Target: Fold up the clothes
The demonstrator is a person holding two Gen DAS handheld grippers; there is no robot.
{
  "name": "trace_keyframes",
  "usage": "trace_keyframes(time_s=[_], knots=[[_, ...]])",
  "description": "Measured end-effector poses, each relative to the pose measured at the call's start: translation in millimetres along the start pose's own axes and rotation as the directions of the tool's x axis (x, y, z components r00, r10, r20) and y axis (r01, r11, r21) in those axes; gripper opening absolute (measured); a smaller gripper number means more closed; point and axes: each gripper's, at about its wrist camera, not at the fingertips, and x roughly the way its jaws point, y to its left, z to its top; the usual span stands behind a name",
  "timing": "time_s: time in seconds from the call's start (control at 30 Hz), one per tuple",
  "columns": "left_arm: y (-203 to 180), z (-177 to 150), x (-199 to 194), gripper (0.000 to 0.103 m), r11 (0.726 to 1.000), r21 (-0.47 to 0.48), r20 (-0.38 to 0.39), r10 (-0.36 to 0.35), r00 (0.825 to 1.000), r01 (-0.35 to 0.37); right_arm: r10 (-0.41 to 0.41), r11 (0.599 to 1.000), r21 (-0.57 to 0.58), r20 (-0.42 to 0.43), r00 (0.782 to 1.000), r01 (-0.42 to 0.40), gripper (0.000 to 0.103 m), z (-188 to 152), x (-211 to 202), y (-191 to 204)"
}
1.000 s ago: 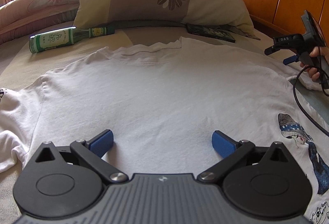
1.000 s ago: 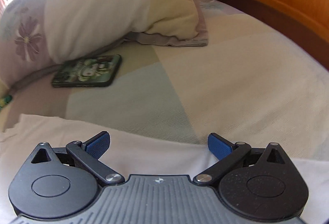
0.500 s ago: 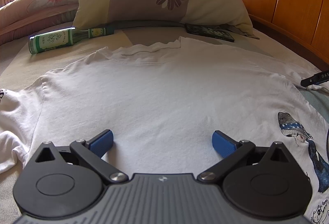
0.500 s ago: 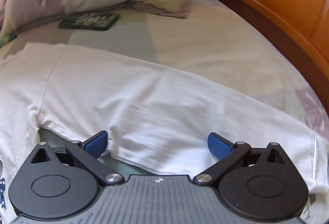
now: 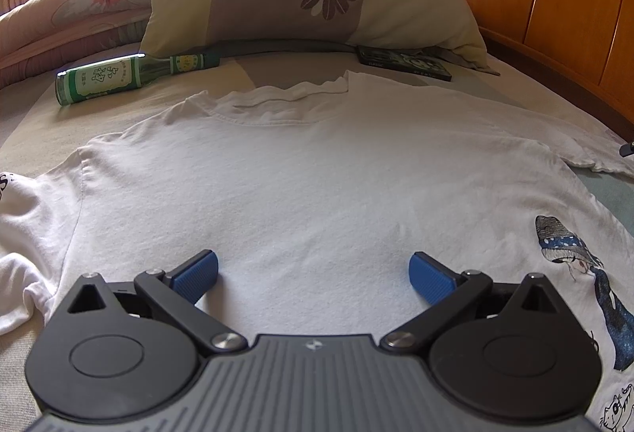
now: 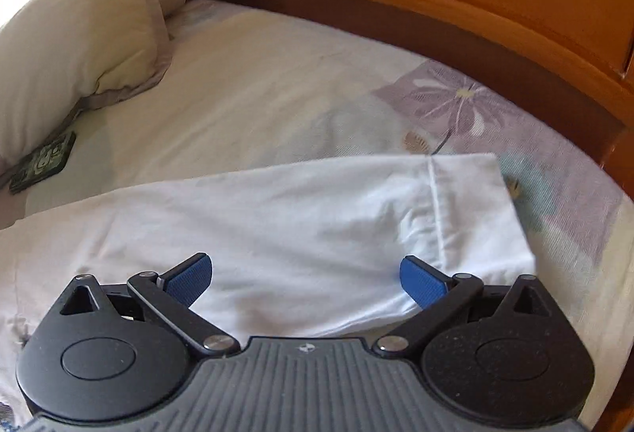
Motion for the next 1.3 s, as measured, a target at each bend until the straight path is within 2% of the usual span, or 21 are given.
trace_keyframes(time_s=[0.07,0.17,0.23,0.3,0.43,0.57,0.63,0.77,0.87,0.97,1.07,1.17,1.23,1.3], knots=[[0,0,0,0.102,1.0,-0.001,0.002,-0.001,1.0,0.001,-0.013,1.0,-0.01,0.028,1.0,0.013,0.103,5,6,-10],[1,0,0,0.102,1.0,0.001,0.003,-0.001,1.0,0.001,-0.058,0.996,-0.074,0.021,0.998,0.059,0.103,19,15,-7],[1,0,0,0.102,1.0,0.001,0.003,-0.002,1.0,0.002,-0.084,0.994,-0.065,-0.005,0.996,0.083,0.102,26,14,-4],[1,0,0,0.102,1.0,0.0,0.003,-0.003,1.0,0.003,-0.089,0.996,-0.025,0.014,0.996,0.09,0.103,32,3,-2],[1,-1,-1,0.102,1.0,0.004,0.003,-0.004,1.0,0.004,-0.015,1.0,0.012,0.093,0.996,0.014,0.103,45,-18,-4],[1,-1,-1,0.102,1.0,0.005,0.005,-0.006,1.0,0.006,0.054,0.997,0.055,0.01,0.999,-0.054,0.103,51,7,-12],[1,-2,-1,0.102,1.0,0.008,0.007,-0.005,1.0,0.005,0.014,0.999,0.038,-0.013,1.0,-0.013,0.103,45,26,-15],[1,-2,0,0.102,1.0,0.01,0.009,-0.005,1.0,0.005,-0.052,0.995,-0.085,0.059,0.997,0.057,0.103,42,41,-7],[1,-2,0,0.102,1.0,0.011,0.01,-0.004,1.0,0.004,-0.112,0.99,-0.078,0.052,0.992,0.116,0.103,50,38,16],[1,-2,0,0.102,1.0,0.011,0.011,-0.005,1.0,0.004,0.005,0.983,-0.183,0.031,1.0,0.001,0.103,40,22,62],[1,-2,-1,0.102,1.0,0.013,0.01,-0.006,1.0,0.006,0.048,0.957,-0.284,-0.031,0.998,-0.054,0.103,19,18,116],[2,-1,-1,0.102,1.0,0.012,0.008,-0.009,1.0,0.009,-0.014,0.947,-0.322,-0.065,0.998,-0.007,0.103,1,40,149],[2,-1,-2,0.102,1.0,0.015,0.005,-0.006,1.0,0.006,-0.03,0.944,-0.327,0.012,0.999,0.032,0.103,-2,52,153],[1,-1,-3,0.102,1.0,0.02,0.003,-0.002,1.0,0.002,-0.045,0.965,-0.256,0.037,0.998,0.053,0.103,8,57,147]])
